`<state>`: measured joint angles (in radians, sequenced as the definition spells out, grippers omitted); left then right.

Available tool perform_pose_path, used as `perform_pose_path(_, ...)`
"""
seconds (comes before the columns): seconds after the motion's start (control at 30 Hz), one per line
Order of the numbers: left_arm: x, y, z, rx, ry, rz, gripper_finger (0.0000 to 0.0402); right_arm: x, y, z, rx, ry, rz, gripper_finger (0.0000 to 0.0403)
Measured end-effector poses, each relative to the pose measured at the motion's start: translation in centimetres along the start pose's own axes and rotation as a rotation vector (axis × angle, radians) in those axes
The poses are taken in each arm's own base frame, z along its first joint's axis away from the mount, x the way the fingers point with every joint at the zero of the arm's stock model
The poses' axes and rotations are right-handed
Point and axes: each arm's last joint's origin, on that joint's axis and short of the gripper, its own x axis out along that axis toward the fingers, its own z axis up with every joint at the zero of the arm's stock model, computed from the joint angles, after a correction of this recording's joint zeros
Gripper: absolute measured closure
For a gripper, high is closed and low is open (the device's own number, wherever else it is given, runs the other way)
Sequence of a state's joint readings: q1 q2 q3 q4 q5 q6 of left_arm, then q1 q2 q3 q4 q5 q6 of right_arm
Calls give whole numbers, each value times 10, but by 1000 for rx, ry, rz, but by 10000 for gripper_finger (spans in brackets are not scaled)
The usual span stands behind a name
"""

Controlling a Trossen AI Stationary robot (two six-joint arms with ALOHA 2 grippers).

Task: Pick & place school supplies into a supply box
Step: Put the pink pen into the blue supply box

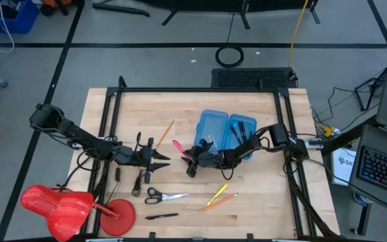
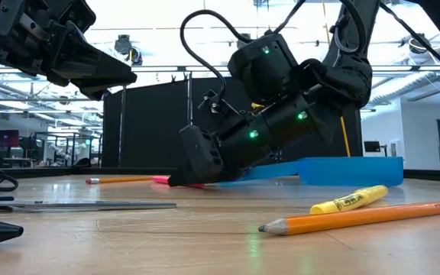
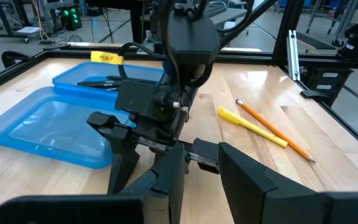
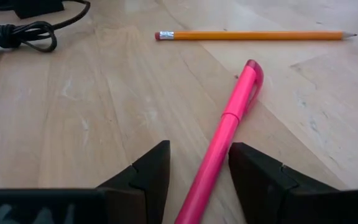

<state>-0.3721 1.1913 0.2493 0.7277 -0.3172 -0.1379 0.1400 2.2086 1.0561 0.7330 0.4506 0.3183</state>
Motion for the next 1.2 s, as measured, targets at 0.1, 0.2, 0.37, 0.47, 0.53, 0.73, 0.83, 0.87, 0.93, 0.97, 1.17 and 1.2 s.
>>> perform_pose_path(0.1, 0, 0, 0, 0, 1, 0, 298, 1, -1, -1, -1, 12, -1, 252)
perform_pose_path(0.2, 0, 0, 0, 0, 1, 0, 298, 1, -4, -3, 17, 45, -18, 270)
perform_pose_path(0.37, 0, 0, 0, 0, 1, 0, 298, 1, -4, -3, 10, 44, -22, 323)
perform_pose_path(0.47, 0, 0, 0, 0, 1, 0, 298, 1, -4, -3, 8, 49, -20, 361)
perform_pose_path(0.53, 0, 0, 0, -1, 1, 0, 298, 1, -5, -3, 8, 55, -7, 381)
perform_pose_path(0.73, 0, 0, 0, -1, 2, 0, 298, 1, -4, -3, -1, 60, 20, 382)
perform_pose_path(0.83, 0, 0, 0, -1, 2, 0, 298, 1, -2, -3, -11, 48, 31, 382)
perform_pose_path(0.87, 0, 0, 0, -1, 2, 0, 298, 0, -1, -3, -17, 42, 36, 382)
perform_pose_path(0.93, 0, 0, 0, -1, 2, 0, 298, 0, 1, -2, -28, 28, 49, 382)
perform_pose_path(0.97, 0, 0, 0, -1, 3, 0, 298, 0, 2, -2, -31, 22, 54, 382)
perform_pose_path(1.17, 0, 0, -1, 1, 7, 1, 298, -1, 4, -2, -35, 11, 72, 382)
perform_pose_path(1.2, 0, 0, -1, 1, 8, 1, 298, -1, 5, -1, -42, 7, 74, 382)
